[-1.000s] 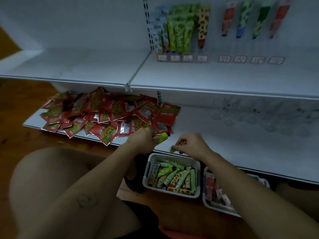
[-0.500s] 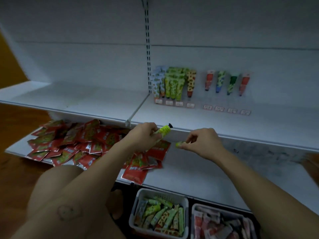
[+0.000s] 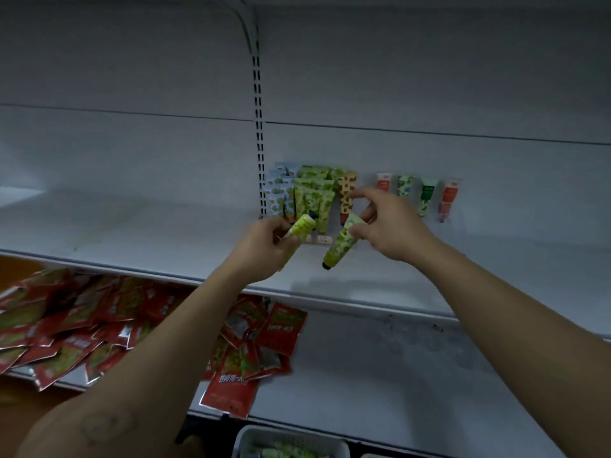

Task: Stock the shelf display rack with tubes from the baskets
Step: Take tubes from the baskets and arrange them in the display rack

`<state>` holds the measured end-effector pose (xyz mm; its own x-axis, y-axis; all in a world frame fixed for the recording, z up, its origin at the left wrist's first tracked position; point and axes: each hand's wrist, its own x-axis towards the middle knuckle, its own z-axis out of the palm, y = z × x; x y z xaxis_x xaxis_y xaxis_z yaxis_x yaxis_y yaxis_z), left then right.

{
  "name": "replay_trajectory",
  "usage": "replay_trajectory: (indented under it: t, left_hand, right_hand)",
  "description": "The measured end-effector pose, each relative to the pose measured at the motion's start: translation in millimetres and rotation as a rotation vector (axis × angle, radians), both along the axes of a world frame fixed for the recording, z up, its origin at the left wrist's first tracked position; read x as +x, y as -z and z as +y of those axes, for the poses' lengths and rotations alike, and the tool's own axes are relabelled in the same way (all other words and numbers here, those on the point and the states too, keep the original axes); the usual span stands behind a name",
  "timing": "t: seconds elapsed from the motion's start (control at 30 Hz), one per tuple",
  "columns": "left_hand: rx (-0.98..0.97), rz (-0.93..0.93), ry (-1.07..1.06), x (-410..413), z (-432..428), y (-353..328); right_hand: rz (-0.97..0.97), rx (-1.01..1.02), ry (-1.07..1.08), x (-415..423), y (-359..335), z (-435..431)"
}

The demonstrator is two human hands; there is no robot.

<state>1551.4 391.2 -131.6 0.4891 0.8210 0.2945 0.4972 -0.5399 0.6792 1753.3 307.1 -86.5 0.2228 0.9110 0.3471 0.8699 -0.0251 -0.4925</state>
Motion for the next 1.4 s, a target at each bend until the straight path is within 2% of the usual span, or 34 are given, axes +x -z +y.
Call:
replay_trajectory:
  t: [0.17,0.4,0.63,0.8,0.9,1.17,1.27,1.4]
  left_hand:
    - [-0.052,-0.162,-0.042,7.8,40.4,0.6]
    - [0.049,-0.219,-0.062,31.3,99.8,-12.8]
    - [0.153,-0.024,0.119,52.6,132.1,-5.7]
    - [0.288,0.030,0.166,56.3,147.0,-11.8]
    - [0.323,0.087,0.222,62.9,146.0,-15.3]
    - [0.250,0.058,0.246,62.7,150.3,-21.9]
    - [0.281,0.054,0.227,60.5,151.0,-21.6]
    - [0.156,-0.091,0.178,60.7,152.2,-17.1]
  right_hand:
    - [-0.025,0.020,0.046,10.4,-4.1,40.6]
    - [-0.137,0.042,0.095,35.3,-20.6,93.6]
    - [-0.163,0.033,0.023,22.4,-3.8,132.5]
    - [-0.310,0.026,-0.007,19.5,9.2,133.2]
    - [-0.325,0.038,0.008,21.4,11.6,133.7]
    - [-0.321,-0.009,-0.020,23.2,7.4,143.5]
    - [-0.295,-0.001,-0.018,24.3,10.3,146.4]
    - [-0.226,0.037,-0.036,26.9,15.9,146.6]
